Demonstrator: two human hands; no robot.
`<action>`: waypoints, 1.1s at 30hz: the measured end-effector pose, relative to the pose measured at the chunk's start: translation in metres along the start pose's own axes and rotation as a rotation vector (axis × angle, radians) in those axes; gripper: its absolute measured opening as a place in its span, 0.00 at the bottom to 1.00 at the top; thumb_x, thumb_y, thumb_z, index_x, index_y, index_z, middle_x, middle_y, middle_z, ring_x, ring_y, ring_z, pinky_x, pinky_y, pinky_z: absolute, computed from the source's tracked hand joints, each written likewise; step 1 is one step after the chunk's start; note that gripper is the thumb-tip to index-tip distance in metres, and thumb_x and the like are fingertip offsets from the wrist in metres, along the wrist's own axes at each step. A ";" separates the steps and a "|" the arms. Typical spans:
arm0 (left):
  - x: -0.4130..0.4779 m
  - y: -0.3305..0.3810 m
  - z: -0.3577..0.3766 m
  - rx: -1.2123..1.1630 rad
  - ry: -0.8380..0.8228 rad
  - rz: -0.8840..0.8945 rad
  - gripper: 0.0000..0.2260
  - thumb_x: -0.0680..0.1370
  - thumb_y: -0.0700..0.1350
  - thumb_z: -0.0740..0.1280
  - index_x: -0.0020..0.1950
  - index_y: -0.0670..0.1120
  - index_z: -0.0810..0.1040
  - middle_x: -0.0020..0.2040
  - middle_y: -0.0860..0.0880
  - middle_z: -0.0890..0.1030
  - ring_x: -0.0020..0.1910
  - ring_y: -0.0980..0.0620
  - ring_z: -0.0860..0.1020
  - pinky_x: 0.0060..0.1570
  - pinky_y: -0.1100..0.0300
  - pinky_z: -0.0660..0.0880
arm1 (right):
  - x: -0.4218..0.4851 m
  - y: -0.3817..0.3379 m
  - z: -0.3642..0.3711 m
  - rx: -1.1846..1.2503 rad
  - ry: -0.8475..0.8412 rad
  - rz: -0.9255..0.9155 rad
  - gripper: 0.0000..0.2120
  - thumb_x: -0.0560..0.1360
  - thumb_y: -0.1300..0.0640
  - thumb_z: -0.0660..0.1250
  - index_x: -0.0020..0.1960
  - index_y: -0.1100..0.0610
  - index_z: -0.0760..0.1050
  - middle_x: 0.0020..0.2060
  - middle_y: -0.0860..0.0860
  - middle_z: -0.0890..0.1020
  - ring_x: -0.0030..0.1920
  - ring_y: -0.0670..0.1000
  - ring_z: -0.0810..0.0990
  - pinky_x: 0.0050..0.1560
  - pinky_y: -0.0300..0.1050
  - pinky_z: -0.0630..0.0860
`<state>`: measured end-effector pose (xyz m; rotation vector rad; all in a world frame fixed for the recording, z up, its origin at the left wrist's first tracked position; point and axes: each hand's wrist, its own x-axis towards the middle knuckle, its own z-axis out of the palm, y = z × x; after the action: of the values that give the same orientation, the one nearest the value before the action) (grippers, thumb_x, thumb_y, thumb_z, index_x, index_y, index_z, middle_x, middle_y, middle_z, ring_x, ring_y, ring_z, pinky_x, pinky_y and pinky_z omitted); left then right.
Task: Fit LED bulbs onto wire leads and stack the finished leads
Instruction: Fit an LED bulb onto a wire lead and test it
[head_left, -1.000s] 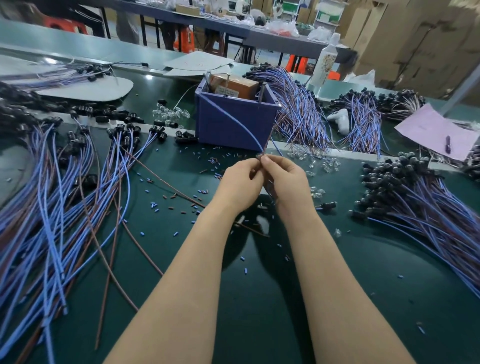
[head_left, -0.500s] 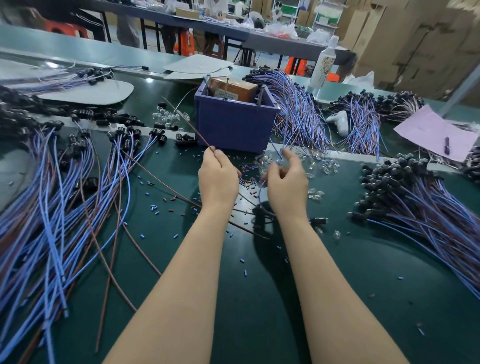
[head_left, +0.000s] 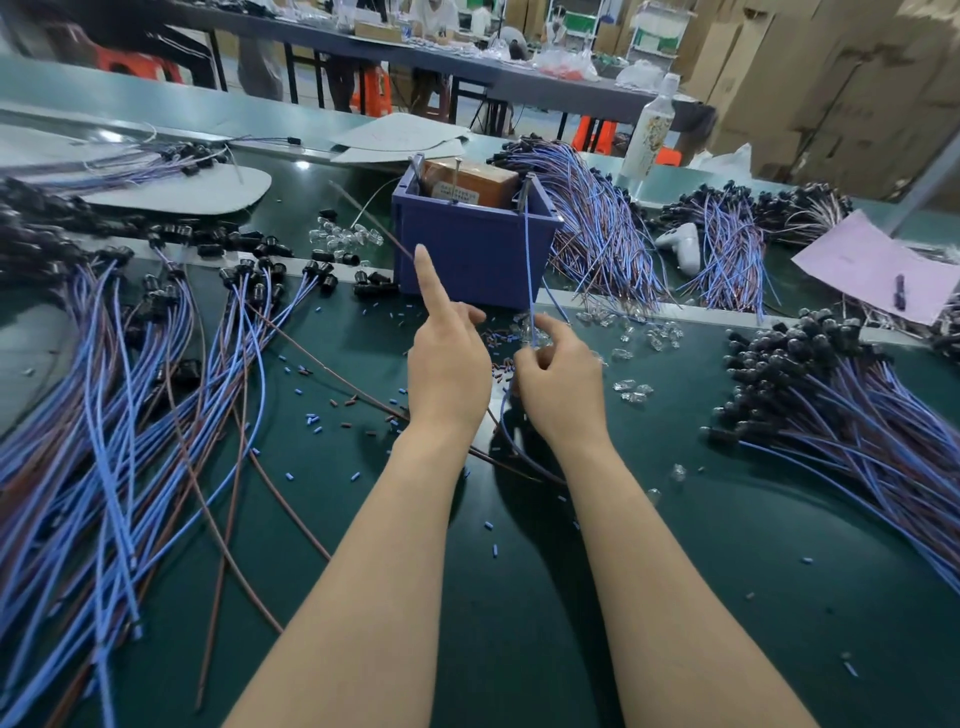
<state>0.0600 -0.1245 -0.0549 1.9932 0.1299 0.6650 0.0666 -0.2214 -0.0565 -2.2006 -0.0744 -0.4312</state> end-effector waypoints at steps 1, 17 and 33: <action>-0.001 0.000 0.001 0.000 -0.009 0.012 0.30 0.81 0.39 0.53 0.77 0.49 0.38 0.46 0.55 0.77 0.40 0.50 0.74 0.42 0.58 0.66 | 0.000 0.000 0.000 -0.001 0.001 -0.001 0.20 0.75 0.61 0.60 0.66 0.55 0.72 0.28 0.44 0.73 0.39 0.52 0.74 0.49 0.45 0.71; 0.007 -0.004 0.002 -0.048 -0.213 -0.128 0.21 0.83 0.42 0.50 0.76 0.44 0.56 0.37 0.55 0.79 0.37 0.52 0.75 0.44 0.56 0.73 | -0.001 0.001 -0.001 -0.052 0.017 -0.036 0.20 0.74 0.61 0.60 0.66 0.54 0.73 0.27 0.42 0.70 0.37 0.50 0.72 0.47 0.43 0.70; 0.004 -0.005 0.004 -0.106 -0.152 -0.127 0.18 0.83 0.40 0.51 0.73 0.44 0.60 0.35 0.58 0.78 0.36 0.51 0.73 0.43 0.56 0.71 | -0.003 -0.005 -0.003 -0.073 -0.010 -0.019 0.19 0.74 0.61 0.60 0.65 0.54 0.73 0.35 0.49 0.75 0.41 0.53 0.74 0.52 0.50 0.74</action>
<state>0.0669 -0.1238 -0.0588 1.9083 0.1261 0.4284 0.0619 -0.2207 -0.0522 -2.2760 -0.0865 -0.4401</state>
